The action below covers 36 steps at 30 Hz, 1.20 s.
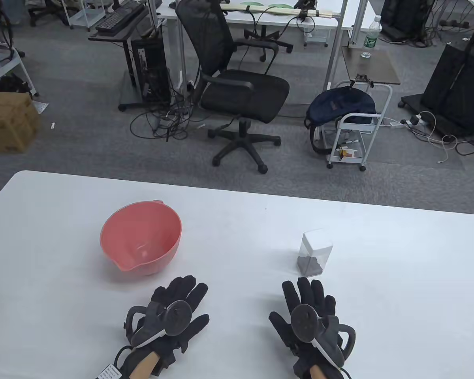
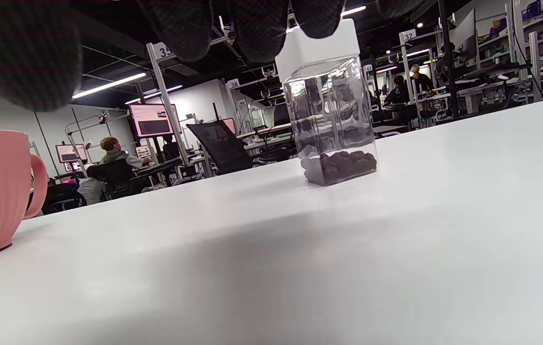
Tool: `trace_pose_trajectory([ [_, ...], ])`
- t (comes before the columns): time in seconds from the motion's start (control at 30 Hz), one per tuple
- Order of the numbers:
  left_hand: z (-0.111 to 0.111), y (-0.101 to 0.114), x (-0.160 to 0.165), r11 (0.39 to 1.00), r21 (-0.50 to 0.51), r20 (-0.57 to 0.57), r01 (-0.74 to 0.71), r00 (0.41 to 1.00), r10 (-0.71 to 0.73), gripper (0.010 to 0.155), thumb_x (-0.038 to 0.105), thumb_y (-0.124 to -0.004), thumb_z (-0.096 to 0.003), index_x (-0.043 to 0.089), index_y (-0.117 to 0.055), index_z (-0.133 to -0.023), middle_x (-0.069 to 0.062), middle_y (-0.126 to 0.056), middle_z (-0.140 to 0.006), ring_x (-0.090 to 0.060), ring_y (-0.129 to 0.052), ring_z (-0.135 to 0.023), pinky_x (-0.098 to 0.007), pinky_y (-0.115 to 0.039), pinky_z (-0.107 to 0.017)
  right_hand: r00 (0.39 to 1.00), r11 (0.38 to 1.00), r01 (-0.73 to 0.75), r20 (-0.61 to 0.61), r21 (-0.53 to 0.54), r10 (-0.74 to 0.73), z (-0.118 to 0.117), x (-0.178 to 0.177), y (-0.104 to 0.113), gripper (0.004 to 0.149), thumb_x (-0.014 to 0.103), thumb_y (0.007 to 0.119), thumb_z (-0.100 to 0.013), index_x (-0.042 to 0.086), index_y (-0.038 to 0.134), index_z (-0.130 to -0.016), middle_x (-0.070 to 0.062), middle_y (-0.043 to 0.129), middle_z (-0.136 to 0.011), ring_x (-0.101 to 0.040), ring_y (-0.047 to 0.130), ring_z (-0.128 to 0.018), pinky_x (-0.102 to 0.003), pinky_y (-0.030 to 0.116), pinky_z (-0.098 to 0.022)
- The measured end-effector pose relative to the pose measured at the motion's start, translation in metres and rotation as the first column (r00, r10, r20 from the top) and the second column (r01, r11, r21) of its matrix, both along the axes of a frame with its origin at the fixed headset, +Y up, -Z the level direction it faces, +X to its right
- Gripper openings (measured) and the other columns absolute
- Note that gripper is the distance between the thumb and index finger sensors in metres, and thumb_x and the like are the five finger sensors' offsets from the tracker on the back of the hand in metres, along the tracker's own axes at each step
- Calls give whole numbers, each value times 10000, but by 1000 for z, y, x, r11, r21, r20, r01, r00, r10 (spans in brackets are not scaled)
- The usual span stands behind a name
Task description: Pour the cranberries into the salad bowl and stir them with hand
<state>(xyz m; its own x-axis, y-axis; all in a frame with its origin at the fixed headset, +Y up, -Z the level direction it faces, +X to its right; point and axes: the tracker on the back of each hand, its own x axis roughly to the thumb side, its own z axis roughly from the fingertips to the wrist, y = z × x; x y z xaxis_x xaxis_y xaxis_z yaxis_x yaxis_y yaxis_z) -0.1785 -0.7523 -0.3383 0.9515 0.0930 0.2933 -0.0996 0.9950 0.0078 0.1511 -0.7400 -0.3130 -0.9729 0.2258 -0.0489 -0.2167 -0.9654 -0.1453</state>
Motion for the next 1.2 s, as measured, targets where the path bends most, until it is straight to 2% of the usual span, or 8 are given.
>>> trace_pose_trajectory([
  [0.6, 4, -1, -3, 1000, 0, -8, 8, 1000, -8, 774, 779, -728, -453, 496, -451, -1118, 77, -502, -1259, -233, -513, -1178, -598, -521, -814, 1000, 1000, 3, -1, -17, -3, 6, 2, -1, 798, 779, 741, -378, 447, 482, -1057, 12, 476, -1207, -301, 423, -1131, -605, 440, -778],
  [0.9, 3, -2, -10, 999, -21, -32, -35, 999, 35, 769, 779, -727, -453, 490, -467, -1117, 76, -515, -1255, -237, -528, -1173, -594, -529, -813, 1000, 1000, 12, 18, -28, -12, 7, 5, -3, 796, 777, 743, -378, 447, 486, -1055, 8, 479, -1207, -307, 425, -1129, -607, 440, -777],
  [1.03, 2, -3, -9, 999, -29, -31, -32, 999, 31, 768, 779, -728, -453, 490, -470, -1116, 74, -517, -1255, -239, -531, -1172, -594, -531, -811, 997, 999, 40, 61, -7, -39, 8, 11, -2, 832, 780, 755, -371, 421, 463, -1062, 1, 478, -1204, -340, 442, -1118, -602, 461, -776],
  [1.2, 3, -2, -5, 999, -33, -22, -33, 999, 32, 766, 780, -727, -453, 492, -471, -1115, 75, -520, -1255, -237, -534, -1172, -593, -531, -813, 965, 983, 180, 187, 39, -184, 6, 31, -8, 946, 788, 782, -346, 305, 410, -1068, -40, 516, -1172, -383, 551, -1065, -555, 574, -758],
])
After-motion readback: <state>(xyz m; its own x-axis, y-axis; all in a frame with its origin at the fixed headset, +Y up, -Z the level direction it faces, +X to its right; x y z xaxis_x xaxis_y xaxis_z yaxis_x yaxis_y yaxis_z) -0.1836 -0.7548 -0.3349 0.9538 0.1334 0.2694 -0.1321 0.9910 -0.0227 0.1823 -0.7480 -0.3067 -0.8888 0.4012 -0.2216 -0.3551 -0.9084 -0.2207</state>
